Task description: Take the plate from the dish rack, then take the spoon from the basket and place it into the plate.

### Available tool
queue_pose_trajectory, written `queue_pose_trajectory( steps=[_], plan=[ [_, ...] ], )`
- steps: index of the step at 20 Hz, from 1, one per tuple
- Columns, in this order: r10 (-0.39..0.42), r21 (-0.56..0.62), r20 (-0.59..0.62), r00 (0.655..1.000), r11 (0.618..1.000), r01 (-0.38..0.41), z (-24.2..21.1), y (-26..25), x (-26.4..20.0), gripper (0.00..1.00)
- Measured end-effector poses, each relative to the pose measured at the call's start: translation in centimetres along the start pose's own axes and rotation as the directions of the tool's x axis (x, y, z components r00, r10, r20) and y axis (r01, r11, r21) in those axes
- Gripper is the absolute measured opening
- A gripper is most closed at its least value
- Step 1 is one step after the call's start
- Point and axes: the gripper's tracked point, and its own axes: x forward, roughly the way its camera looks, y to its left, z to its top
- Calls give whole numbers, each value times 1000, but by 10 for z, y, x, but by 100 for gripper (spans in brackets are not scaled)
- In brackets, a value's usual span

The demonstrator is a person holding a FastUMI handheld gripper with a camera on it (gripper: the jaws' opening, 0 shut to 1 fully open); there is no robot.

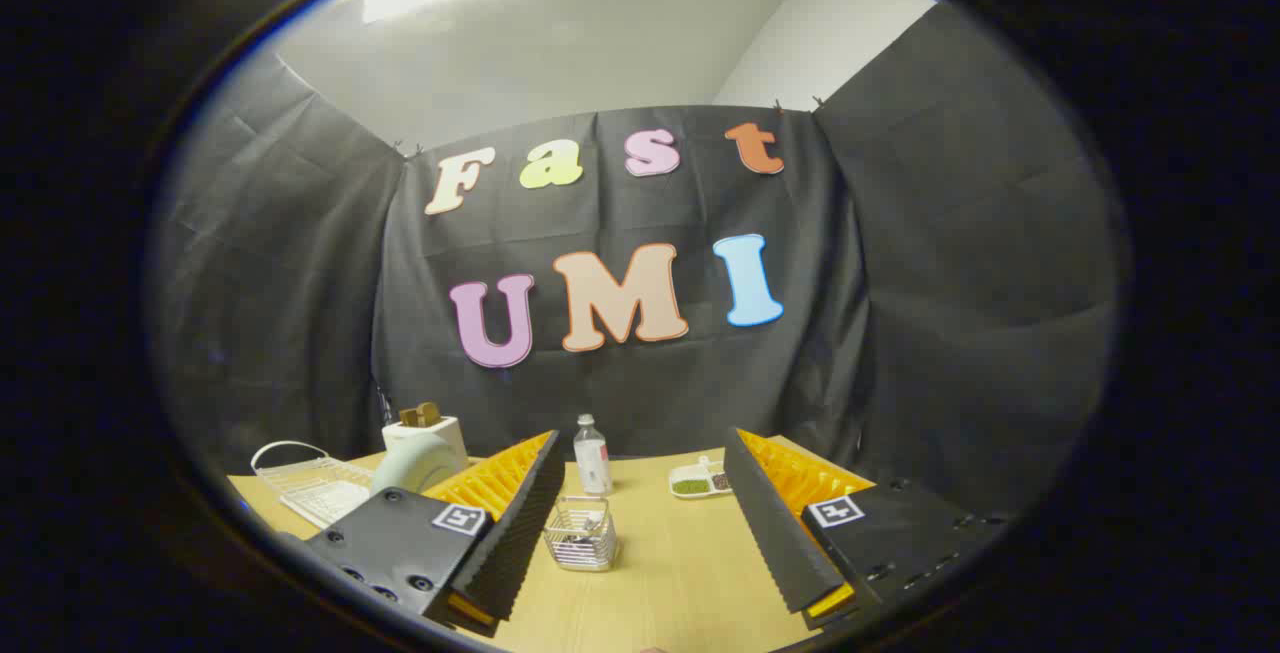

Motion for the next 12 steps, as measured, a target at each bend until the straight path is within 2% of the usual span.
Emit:
queue_pose_trajectory(
  steps=[12],
  plan=[
    [-1,-34,-25,1000,999,0,-7,5,2,100]
  ],
)
